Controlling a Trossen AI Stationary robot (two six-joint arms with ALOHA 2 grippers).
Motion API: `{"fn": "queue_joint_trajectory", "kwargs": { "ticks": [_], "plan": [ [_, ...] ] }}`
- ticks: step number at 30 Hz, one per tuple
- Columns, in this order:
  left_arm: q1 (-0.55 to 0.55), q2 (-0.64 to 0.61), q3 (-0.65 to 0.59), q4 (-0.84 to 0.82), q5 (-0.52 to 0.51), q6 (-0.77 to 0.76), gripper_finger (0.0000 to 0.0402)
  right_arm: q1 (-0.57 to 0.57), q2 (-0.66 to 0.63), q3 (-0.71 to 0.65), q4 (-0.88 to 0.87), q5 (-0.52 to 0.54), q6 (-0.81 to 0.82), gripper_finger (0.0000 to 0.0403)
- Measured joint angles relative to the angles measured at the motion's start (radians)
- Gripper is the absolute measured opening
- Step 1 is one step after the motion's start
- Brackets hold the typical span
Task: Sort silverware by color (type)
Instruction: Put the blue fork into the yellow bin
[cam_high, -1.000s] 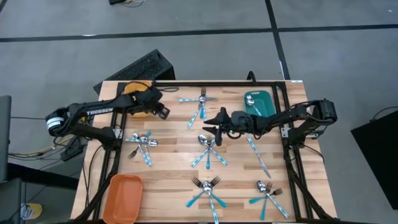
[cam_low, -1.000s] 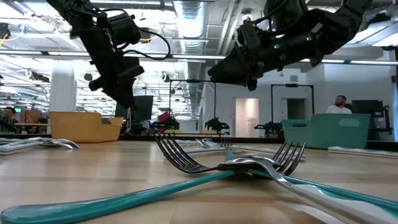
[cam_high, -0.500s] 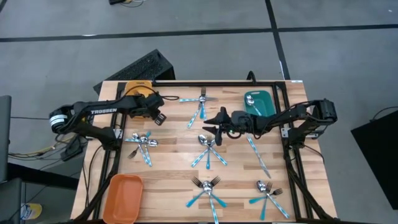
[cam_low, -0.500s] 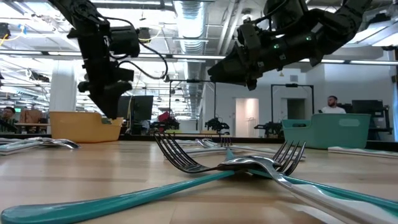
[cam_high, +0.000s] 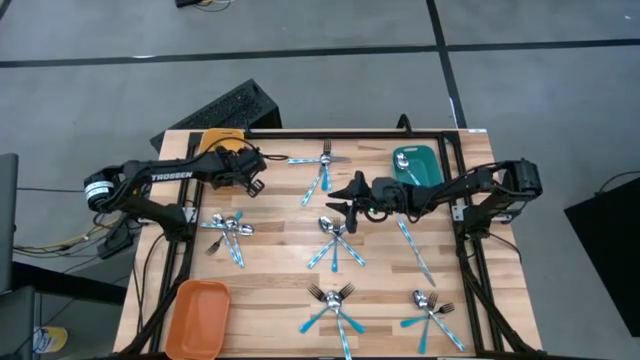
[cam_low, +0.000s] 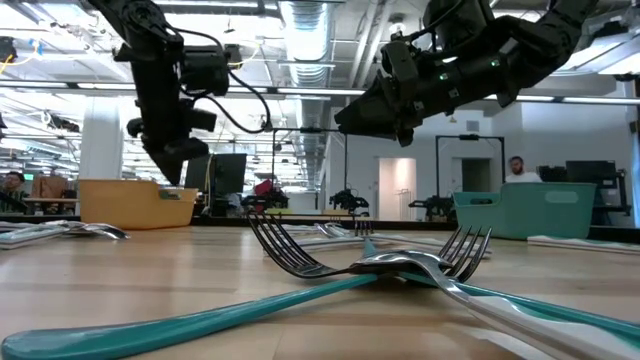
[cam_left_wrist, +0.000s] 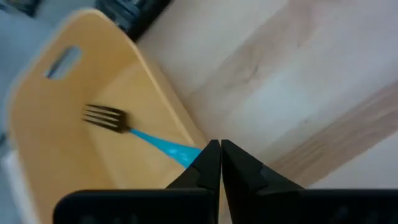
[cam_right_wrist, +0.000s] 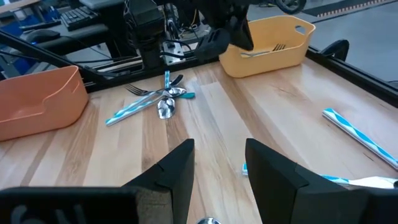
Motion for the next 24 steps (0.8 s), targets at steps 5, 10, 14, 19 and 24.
{"fn": "queue_joint_trajectory", "kwargs": {
  "ticks": [5,10,14,19,24],
  "plan": [
    [0.005,0.000,0.061,-0.098,-0.075,0.025,0.0000,0.000,0.000,0.000,-0.012,0.000,0.000,0.0166],
    [0.022,0.004,0.072,-0.072,0.029,0.081,0.0003,-0.006,0.000,0.000,-0.028,0.000,-0.002,0.0166],
    [0.034,0.011,0.072,-0.046,0.009,0.106,0.0019,-0.015,0.000,0.000,-0.028,0.000,0.002,0.0166],
    [0.027,0.011,0.072,-0.068,0.061,0.078,0.0063,-0.017,0.000,0.000,-0.028,0.000,0.009,0.0166],
    [0.028,0.011,0.072,-0.070,0.061,0.105,0.0096,-0.020,0.000,0.000,-0.028,0.000,-0.014,0.0166]
  ]
}}
